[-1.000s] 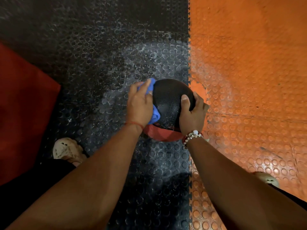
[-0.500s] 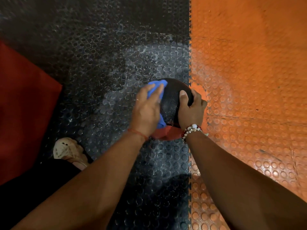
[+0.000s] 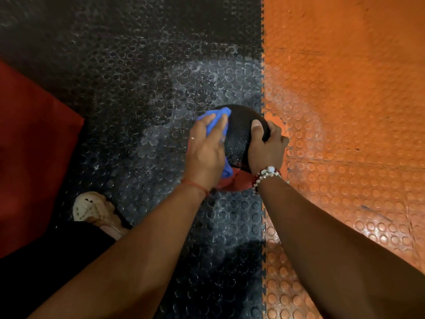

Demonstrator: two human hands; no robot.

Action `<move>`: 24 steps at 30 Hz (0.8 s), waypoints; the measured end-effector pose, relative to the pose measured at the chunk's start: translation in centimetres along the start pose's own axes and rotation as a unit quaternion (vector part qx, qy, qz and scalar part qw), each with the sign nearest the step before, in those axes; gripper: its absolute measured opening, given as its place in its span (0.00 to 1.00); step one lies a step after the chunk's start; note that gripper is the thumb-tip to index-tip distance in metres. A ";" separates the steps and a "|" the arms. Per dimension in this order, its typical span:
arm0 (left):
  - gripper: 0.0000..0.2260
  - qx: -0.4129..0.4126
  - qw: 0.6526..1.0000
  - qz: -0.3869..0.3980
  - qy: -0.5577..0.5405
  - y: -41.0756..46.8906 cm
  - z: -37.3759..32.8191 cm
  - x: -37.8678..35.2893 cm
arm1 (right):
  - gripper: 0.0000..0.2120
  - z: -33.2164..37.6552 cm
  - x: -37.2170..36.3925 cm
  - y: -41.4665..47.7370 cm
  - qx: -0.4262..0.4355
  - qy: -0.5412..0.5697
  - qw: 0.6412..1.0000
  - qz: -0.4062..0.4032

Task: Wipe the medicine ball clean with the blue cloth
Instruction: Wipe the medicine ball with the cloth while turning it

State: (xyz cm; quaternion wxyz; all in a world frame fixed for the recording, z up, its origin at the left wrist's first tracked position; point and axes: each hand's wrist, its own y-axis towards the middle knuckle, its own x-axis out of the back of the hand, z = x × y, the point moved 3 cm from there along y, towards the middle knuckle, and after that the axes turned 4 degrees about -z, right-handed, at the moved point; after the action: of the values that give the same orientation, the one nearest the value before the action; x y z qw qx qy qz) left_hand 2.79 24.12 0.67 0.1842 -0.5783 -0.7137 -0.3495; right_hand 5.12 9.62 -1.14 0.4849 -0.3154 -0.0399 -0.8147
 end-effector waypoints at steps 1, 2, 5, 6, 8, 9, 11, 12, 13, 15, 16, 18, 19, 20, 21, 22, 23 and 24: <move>0.19 0.057 0.998 -0.006 -0.020 1.0 0.7 0.3 | 0.25 0.0 0.0 -0.1 -0.002 0.003 1.000 -0.002; 0.18 0.113 0.993 -0.013 -0.044 2.0 1.5 0.5 | 0.25 -0.1 0.0 -0.2 -0.003 0.005 1.000 -0.004; 0.17 0.264 0.961 -0.008 -0.079 3.7 3.3 0.8 | 0.25 -0.2 0.0 -0.5 -0.007 0.003 1.000 -0.006; 0.17 0.282 0.956 -0.008 -0.075 3.7 3.5 0.9 | 0.25 -0.2 0.0 -0.6 -0.006 0.002 1.000 -0.008; 0.17 0.256 0.965 -0.006 -0.050 3.3 3.1 1.0 | 0.25 -0.2 -0.1 -0.8 0.007 -0.004 1.000 -0.012; 0.17 0.212 0.977 -0.005 -0.035 2.9 2.7 1.0 | 0.25 -0.2 -0.1 -0.9 0.017 -0.008 1.000 -0.013; 0.16 0.095 0.995 0.016 -0.015 2.5 1.8 1.1 | 0.25 -0.4 -0.2 -1.1 0.031 -0.010 0.999 -0.017; 0.16 0.030 0.999 0.036 0.004 2.6 1.7 1.1 | 0.25 -0.6 -0.2 -1.1 0.033 -0.010 0.999 -0.020; 0.16 -0.017 0.998 0.057 0.020 3.0 1.8 1.2 | 0.25 -0.7 -0.1 -1.2 0.033 -0.009 0.999 -0.023; 0.16 -0.033 0.995 0.095 0.022 3.9 2.4 1.2 | 0.24 -0.9 0.1 -1.3 0.031 -0.004 0.999 -0.027; 0.17 0.004 0.995 0.100 0.006 4.4 2.9 1.1 | 0.24 -1.0 0.1 -1.4 0.029 0.000 0.999 -0.027; 0.17 0.148 0.985 0.087 -0.030 4.7 3.8 1.2 | 0.24 -0.9 0.2 -1.5 0.027 0.005 0.999 -0.026; 0.18 0.208 0.974 0.080 -0.041 4.6 4.2 1.2 | 0.24 -0.7 0.4 -1.4 0.033 -0.006 0.999 -0.025; 0.18 0.238 0.967 0.073 -0.048 4.3 4.3 1.2 | 0.24 -0.5 0.7 -1.0 0.043 -0.029 0.998 -0.020; 0.18 0.245 0.966 0.067 -0.055 3.9 4.3 1.3 | 0.24 -0.3 1.0 -0.4 0.055 -0.061 0.997 -0.005; 0.18 0.237 0.968 0.060 -0.059 3.5 4.1 1.5 | 0.25 0.0 1.3 0.3 0.070 -0.097 0.993 0.020; 0.18 0.221 0.972 0.051 -0.062 3.2 3.9 1.8 | 0.25 0.2 1.5 1.0 0.092 -0.130 0.986 0.046; 0.18 0.200 0.977 0.044 -0.061 2.9 3.8 2.0 | 0.26 0.3 1.6 1.6 0.122 -0.154 0.978 0.070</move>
State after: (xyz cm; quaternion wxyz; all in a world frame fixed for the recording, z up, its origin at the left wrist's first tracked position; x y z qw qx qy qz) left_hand 5.56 28.51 0.24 0.2670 -0.5808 -0.7531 -0.1556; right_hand 6.06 7.65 -0.41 0.5639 -0.3778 -0.1907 -0.7092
